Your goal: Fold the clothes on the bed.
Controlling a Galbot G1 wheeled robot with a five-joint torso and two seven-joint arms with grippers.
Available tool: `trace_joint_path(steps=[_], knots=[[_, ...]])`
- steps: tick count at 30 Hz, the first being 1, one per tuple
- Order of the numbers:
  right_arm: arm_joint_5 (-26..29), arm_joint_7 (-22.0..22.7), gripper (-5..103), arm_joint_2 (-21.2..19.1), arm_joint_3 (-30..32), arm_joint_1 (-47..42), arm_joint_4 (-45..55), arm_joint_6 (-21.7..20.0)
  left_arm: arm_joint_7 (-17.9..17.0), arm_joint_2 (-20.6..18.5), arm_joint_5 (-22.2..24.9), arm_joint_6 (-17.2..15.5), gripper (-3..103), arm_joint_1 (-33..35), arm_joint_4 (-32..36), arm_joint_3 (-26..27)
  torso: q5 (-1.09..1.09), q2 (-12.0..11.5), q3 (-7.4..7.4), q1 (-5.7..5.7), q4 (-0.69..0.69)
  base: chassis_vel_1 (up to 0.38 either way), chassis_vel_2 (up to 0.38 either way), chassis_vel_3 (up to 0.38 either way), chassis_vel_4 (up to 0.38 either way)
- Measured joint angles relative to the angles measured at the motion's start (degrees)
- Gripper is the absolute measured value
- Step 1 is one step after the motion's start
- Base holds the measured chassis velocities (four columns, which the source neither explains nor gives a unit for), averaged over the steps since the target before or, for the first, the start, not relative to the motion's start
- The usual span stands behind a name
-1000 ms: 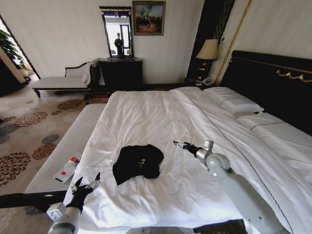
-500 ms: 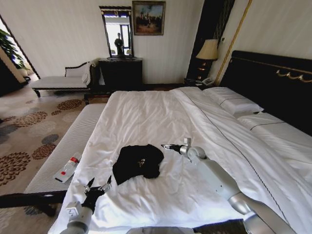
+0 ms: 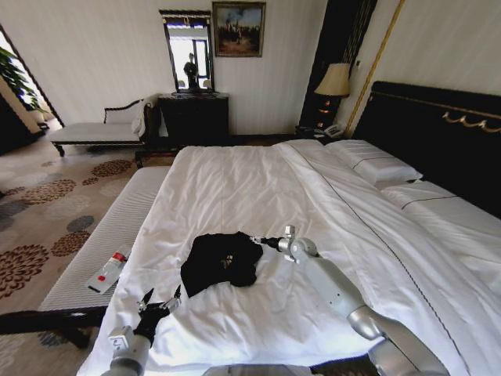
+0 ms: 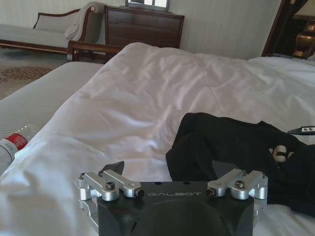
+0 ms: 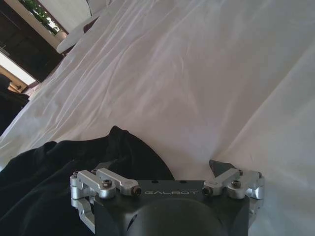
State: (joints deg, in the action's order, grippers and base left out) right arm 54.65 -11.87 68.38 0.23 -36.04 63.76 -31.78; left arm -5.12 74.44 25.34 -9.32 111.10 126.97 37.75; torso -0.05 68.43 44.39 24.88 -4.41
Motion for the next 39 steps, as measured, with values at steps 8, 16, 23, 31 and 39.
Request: trace_joint_path(steps=[8,16,23,31,39], knots=[[-0.3,-0.2,87,1.7,0.6,-0.3,-0.7,0.1,0.0,-0.4,0.2,0.0,100,0.0,0.5,0.3,0.0,0.0,0.0,0.0,-0.01,0.0,0.0,0.0,0.0],[-0.3,-0.3,54,2.4,1.0,-0.9,-0.9,0.1,0.0,-0.8,0.3,0.1,100,0.0,0.9,0.5,0.0,0.0,0.0,-0.01,0.0,0.0,0.0,0.0,0.0],[0.0,-0.3,32,1.9,1.2,-1.4,0.1,0.0,-0.2,-1.5,1.0,0.0,100,-0.3,0.9,0.4,0.01,0.0,0.0,0.0,0.0,0.0,0.0,0.0,0.0],[0.6,0.1,5,1.5,1.7,-2.3,1.4,0.0,-1.5,-5.5,8.1,-2.1,100,-3.4,-3.0,-0.6,0.01,0.0,0.0,0.0,0.01,0.0,0.0,0.0,0.0],[1.2,1.0,1,0.5,2.7,-2.9,2.7,0.0,-4.6,-10.0,21.5,-5.4,100,-11.5,-6.0,-0.5,0.01,0.0,0.0,0.0,0.0,0.0,0.0,0.0,0.0]])
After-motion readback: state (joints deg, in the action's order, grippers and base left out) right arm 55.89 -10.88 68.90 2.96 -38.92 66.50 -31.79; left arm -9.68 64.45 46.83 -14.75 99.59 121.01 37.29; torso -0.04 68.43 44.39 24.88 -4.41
